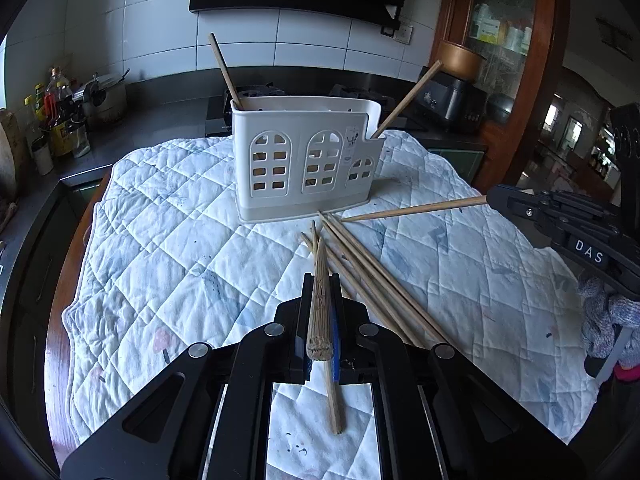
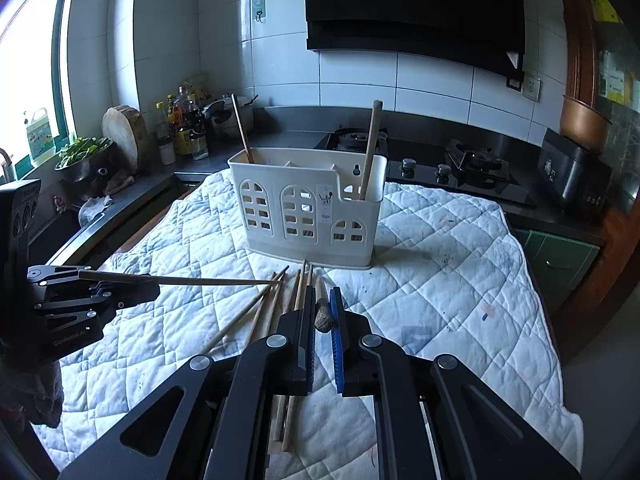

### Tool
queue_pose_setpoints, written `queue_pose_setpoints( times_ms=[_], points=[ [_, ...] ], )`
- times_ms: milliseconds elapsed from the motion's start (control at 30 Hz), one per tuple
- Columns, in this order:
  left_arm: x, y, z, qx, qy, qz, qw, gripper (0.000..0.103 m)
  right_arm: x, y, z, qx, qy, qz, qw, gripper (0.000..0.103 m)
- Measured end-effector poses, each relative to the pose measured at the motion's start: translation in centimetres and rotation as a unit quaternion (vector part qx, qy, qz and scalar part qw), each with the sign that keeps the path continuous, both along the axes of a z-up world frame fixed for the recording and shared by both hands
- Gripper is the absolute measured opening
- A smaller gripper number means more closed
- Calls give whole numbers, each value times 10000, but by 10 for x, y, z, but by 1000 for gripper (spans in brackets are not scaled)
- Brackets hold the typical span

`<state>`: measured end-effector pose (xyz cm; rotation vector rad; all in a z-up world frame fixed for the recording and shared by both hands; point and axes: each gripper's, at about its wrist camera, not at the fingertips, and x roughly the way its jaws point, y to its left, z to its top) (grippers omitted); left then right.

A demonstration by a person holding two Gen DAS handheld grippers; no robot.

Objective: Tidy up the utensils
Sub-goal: 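Lift the chopstick with the left tool while the right tool grasps another chopstick, then carry both chopsticks over the white holder and lower them in with both tools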

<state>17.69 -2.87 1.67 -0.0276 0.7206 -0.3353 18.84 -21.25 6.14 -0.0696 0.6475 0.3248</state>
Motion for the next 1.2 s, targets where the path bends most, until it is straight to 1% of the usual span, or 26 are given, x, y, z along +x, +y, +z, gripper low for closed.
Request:
queue_pose_setpoints(
  times_ms=[67, 167, 467, 600, 667, 767, 833, 900, 967, 1033, 1133, 1200],
  points=[
    [2, 4, 4, -29, -34, 7, 10000, 5, 4, 1, 10, -11, -44, 30, 10000, 7],
    [4, 12, 13, -210, -47, -8, 9998, 5, 7, 3, 25, -33, -120, 85, 9999, 7],
    [9, 23, 47, -236, -294, -38, 9993, 5, 13, 11, 63, -140, -283, 273, 9991, 7],
    [14, 26, 60, -287, -310, -100, 9991, 5, 16, 13, 79, -121, -305, 359, 9988, 7],
    [16, 24, 70, -186, -404, -118, 9989, 5, 18, 12, 90, -110, -365, 369, 9986, 7],
    [21, 24, 87, -189, -465, -192, 9986, 5, 24, 10, 108, -76, -461, 368, 9982, 7],
    [24, 23, 101, -91, -556, -207, 9982, 5, 28, 8, 123, -44, -549, 350, 9979, 7],
    [28, 25, 116, -201, -578, -270, 9978, 5, 35, 4, 137, 21, -590, 332, 9977, 7],
    [31, 26, 133, -135, -722, -244, 9970, 5, 42, 1, 151, 70, -651, 286, 9974, 7],
    [32, 28, 149, -167, -830, -266, 9961, 5, 49, -1, 163, 97, -745, 228, 9969, 7],
    [36, 28, 168, -16, -1018, -197, 9946, 5, 62, -2, 175, 135, -844, 131, 9963, 7],
    [43, 27, 173, 48, -1025, -137, 9946, 5, 73, -2, 178, 135, -858, 52, 9962, 7]
  ],
)
